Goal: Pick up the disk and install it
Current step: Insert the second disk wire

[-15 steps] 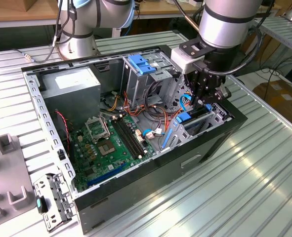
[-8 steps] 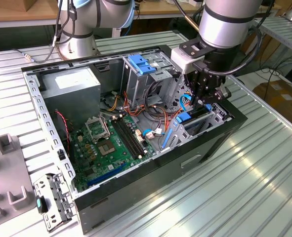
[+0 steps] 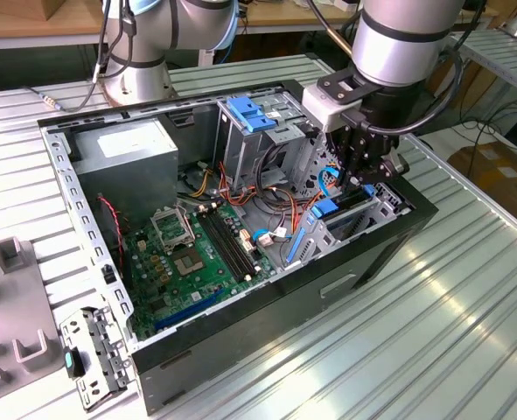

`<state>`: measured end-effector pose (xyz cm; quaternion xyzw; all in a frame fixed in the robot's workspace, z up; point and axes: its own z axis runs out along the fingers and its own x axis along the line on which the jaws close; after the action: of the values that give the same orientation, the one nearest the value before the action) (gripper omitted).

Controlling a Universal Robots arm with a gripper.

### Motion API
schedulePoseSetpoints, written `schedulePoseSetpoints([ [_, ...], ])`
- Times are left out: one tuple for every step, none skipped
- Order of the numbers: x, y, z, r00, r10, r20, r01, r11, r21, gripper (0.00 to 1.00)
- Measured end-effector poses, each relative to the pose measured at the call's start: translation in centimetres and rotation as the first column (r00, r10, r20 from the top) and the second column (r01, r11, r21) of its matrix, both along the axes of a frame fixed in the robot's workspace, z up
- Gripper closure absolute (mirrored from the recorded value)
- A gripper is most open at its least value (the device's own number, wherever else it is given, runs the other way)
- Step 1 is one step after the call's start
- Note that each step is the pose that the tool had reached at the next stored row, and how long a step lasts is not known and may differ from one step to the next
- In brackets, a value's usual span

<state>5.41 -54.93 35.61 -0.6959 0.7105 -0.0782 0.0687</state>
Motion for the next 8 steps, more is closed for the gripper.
schedulePoseSetpoints([
  [-0.01,-0.03,-0.11,1.0,0.0,0.001,0.0,1.0,0.0051,0.84],
  [-0.01,-0.1,-0.2,1.0,0.0,0.0013,0.0,0.9999,0.0116,0.84],
  [-0.01,-0.15,-0.26,1.0,0.0,0.0014,0.0,0.9999,0.0169,0.84],
  [0.0,-0.23,-0.33,1.0,0.0,0.0015,0.0,0.9997,0.0253,0.84],
  [0.0,-0.37,-0.43,1.0,0.0,0.0014,0.0,0.9995,0.0321,0.84],
  [0.0,-0.61,-0.51,1.0,0.0,0.0014,0.0,0.9993,0.0386,0.84],
  [0.0,-0.77,-0.56,1.0,0.0,0.0014,0.0,0.9991,0.0426,0.84],
  [0.0,-0.92,-0.61,1.0,0.0,0.0015,0.0,0.9989,0.0463,0.84],
])
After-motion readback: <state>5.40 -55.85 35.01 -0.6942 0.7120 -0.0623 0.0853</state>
